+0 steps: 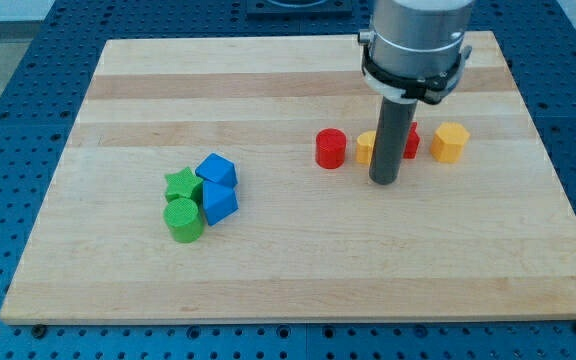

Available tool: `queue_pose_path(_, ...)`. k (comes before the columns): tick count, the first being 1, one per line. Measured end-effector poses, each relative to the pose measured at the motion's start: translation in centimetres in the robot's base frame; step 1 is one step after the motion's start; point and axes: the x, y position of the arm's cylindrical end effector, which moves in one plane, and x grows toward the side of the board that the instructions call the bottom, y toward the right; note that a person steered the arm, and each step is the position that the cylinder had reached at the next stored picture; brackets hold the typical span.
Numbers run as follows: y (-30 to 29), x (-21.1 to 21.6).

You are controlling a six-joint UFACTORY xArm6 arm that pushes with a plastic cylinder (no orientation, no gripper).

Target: Push the yellow hexagon into the right of the red star

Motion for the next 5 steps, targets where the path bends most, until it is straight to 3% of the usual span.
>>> queue_pose_path(3,1.5,0.3)
queue_pose_path(5,9.9,0.5)
